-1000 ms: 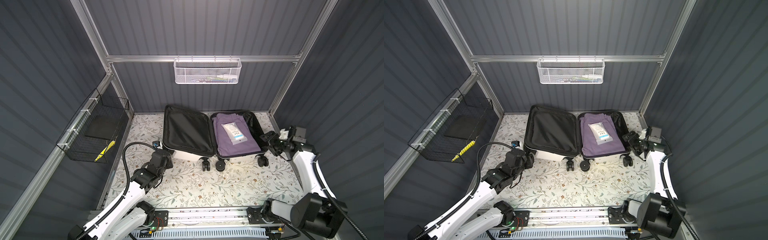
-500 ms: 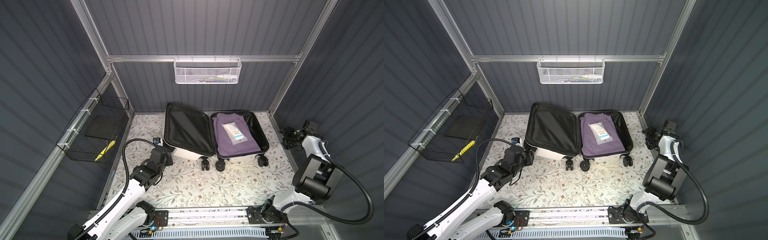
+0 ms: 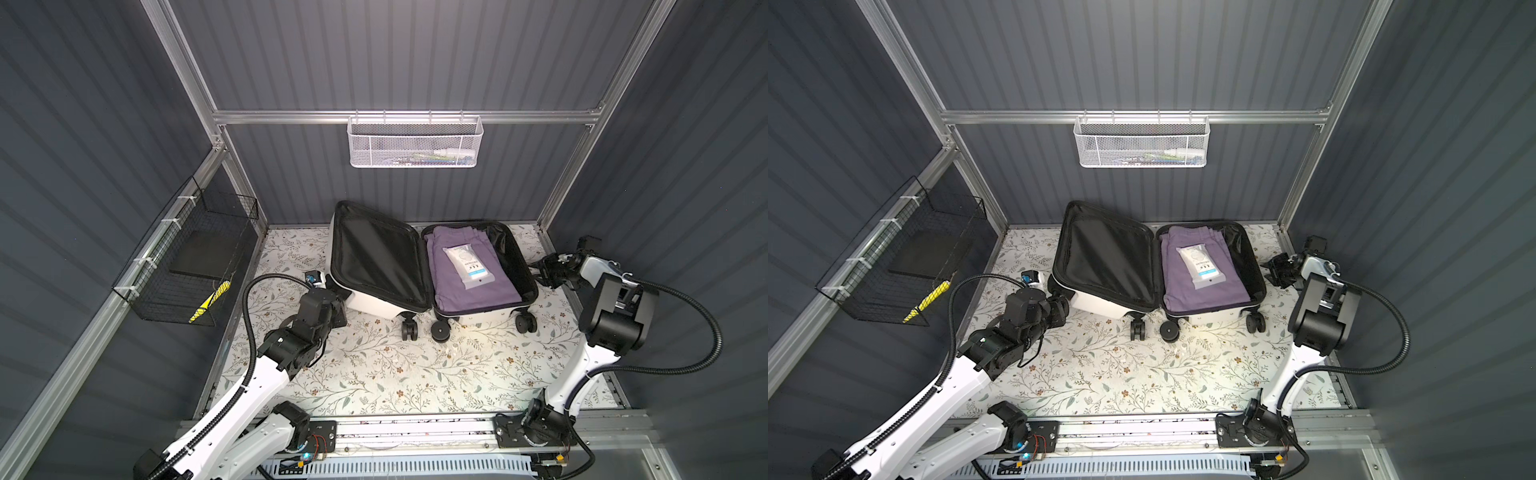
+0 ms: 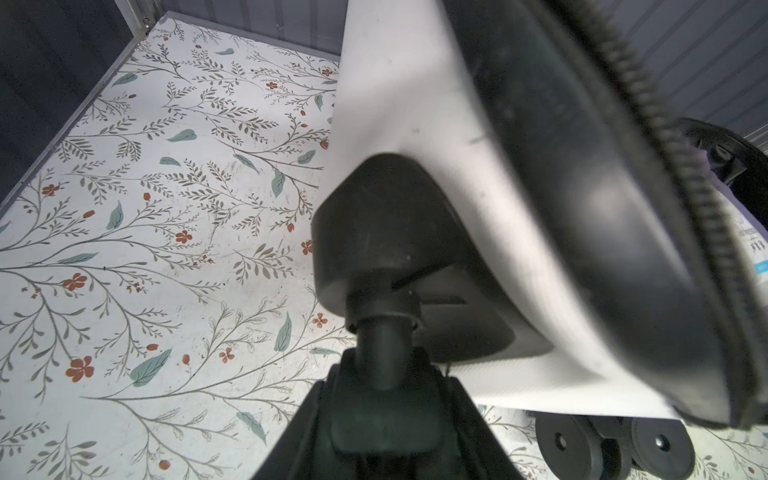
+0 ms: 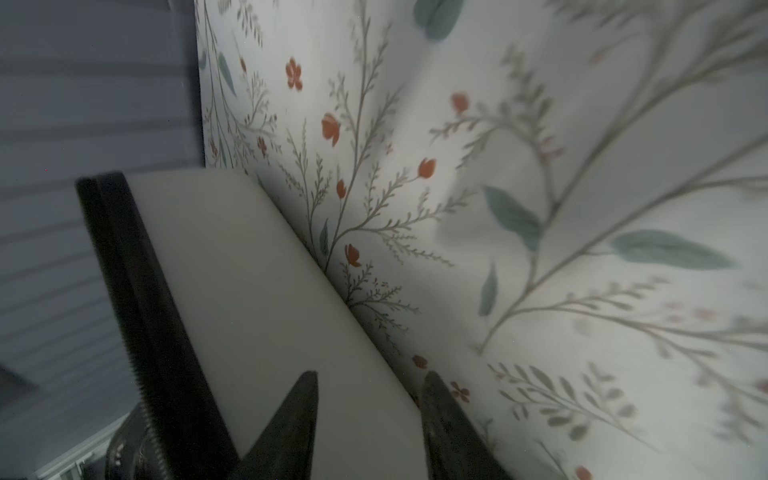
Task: Pack the luggage
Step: 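Raise the empty half upright with the left gripper while the right repositions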
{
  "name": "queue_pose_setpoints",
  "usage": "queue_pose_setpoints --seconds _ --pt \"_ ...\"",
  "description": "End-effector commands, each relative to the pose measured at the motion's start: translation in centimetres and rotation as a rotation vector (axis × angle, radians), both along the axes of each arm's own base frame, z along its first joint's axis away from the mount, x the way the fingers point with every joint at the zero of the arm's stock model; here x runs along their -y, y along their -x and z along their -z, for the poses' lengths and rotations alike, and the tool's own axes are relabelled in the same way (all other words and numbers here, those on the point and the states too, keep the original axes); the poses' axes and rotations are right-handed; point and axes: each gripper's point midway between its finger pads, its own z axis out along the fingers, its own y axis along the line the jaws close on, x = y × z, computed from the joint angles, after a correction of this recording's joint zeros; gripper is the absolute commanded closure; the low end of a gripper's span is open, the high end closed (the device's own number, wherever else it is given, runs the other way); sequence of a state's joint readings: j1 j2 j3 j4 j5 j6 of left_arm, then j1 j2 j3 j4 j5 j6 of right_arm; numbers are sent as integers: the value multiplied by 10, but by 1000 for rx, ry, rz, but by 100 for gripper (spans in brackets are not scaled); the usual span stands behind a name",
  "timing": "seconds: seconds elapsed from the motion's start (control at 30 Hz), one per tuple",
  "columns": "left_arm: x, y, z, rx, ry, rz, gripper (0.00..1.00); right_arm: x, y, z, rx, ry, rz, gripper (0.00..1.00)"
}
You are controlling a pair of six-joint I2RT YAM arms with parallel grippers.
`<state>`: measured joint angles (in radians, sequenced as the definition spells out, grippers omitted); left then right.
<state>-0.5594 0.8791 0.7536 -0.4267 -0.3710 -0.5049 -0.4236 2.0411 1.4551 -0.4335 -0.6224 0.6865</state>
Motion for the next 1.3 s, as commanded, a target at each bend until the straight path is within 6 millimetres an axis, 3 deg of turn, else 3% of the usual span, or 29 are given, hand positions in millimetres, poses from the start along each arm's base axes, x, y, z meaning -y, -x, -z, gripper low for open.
queue_pose_setpoints --seconds 0.0,0.27,0.47,0.9,1.27 --pt "22 -6 -52 136 123 84 91 -25 -4 -4 45 -7 -123 57" --pt "22 0 -56 140 141 97 91 -74 4 -5 62 8 -240 57" --pt "19 8 -65 150 148 109 92 -108 26 3 38 19 -298 58" --pt "10 31 -91 195 179 142 92 -179 64 2 57 63 -422 58" --pt "21 41 -116 223 230 225 92 -248 83 -6 76 62 -523 58"
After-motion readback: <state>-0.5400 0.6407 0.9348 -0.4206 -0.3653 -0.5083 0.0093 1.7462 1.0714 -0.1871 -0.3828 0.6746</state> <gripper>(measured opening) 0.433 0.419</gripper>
